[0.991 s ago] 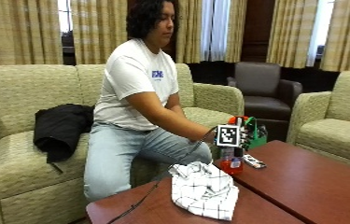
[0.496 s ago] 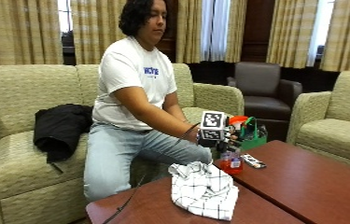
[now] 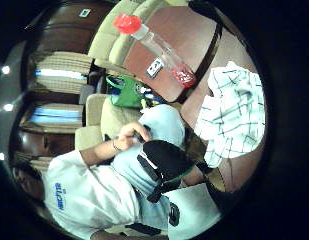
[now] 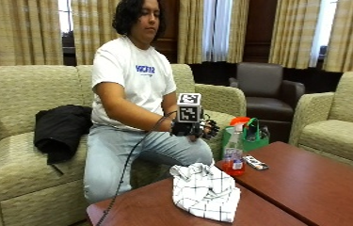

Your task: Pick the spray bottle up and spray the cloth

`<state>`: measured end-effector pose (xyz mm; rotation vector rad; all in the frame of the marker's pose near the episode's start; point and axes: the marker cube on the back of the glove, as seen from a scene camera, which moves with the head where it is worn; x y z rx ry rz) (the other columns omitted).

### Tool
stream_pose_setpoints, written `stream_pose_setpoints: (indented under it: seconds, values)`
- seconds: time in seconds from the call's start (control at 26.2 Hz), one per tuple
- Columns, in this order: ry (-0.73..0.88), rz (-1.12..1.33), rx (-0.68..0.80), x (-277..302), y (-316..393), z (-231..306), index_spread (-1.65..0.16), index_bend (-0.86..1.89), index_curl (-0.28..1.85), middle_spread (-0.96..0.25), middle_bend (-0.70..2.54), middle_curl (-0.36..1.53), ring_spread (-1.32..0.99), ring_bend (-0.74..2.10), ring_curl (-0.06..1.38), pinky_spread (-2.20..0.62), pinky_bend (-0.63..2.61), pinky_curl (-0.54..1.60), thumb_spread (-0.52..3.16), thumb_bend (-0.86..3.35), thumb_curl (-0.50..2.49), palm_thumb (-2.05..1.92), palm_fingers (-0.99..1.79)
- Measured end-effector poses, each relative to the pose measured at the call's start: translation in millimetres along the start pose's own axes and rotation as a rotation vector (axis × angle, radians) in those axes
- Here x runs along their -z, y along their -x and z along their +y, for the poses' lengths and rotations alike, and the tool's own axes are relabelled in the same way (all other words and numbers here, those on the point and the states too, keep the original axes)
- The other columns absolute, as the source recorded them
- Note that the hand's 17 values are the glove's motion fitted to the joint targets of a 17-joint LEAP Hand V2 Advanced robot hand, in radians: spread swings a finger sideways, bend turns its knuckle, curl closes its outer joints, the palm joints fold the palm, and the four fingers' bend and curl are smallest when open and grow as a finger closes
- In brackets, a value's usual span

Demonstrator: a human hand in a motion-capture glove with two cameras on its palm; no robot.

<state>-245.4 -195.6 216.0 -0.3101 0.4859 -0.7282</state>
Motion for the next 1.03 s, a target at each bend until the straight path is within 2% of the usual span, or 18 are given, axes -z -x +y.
stream_pose_setpoints:
  seconds: [0.53, 1.03]
  values:
    - [0.077, 0.202, 0.068, 25.1, 20.3, 79.4, -0.42, 0.12, 0.29, -0.21, 0.21, 0.39, -0.12, 0.31, 0.34, 0.22, 0.37, 0.35, 0.91, -0.05, 0.39, 0.34, 0.26]
    - [0.059, 0.239, 0.059, 28.5, 20.8, 88.3, -0.43, 0.13, 0.27, -0.21, 0.23, 0.38, -0.14, 0.25, 0.31, 0.23, 0.37, 0.35, 0.91, -0.04, 0.35, 0.29, 0.22]
